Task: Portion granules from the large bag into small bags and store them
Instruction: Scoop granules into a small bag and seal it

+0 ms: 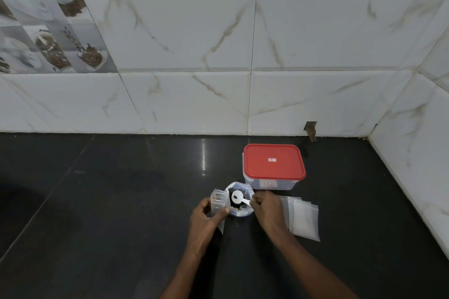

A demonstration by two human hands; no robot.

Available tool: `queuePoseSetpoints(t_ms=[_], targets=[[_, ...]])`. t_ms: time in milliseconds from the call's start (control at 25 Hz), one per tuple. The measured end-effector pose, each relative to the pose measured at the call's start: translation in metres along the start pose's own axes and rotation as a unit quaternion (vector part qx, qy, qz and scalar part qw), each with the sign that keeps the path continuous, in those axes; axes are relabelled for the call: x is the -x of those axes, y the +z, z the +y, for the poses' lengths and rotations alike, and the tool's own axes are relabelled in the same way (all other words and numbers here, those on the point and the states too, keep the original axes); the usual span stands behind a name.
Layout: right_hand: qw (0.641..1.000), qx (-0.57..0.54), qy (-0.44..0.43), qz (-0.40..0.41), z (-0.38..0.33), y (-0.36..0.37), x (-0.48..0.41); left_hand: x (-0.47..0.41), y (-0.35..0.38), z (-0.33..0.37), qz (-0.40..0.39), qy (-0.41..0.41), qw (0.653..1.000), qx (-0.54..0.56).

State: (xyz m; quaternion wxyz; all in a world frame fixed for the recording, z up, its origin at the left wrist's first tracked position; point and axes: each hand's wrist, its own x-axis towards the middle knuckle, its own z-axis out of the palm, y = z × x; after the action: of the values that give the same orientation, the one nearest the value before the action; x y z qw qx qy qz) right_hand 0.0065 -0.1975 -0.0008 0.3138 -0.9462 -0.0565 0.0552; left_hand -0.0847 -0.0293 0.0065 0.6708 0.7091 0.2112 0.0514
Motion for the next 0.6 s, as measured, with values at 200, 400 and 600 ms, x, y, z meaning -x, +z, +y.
queuePoseSetpoints(t_ms=[200,400,600], targets=[[0.995,0.1,0.002,0.025,-0.003,-0.011,0.005,-0.002,0.002,0.003,-0.006,0.006,1.0,-0.01],[0.987,-0.156,-0.025,0.023,-0.032,-0.038,0.03,0.002,0.009,0.01,0.001,0.027,0.999,-0.027],[0.974,-0.22,-0.007,-0.06,-0.054,-0.038,0.048,0.008,0.029,0.013,-0.004,0.043,0.998,-0.046]])
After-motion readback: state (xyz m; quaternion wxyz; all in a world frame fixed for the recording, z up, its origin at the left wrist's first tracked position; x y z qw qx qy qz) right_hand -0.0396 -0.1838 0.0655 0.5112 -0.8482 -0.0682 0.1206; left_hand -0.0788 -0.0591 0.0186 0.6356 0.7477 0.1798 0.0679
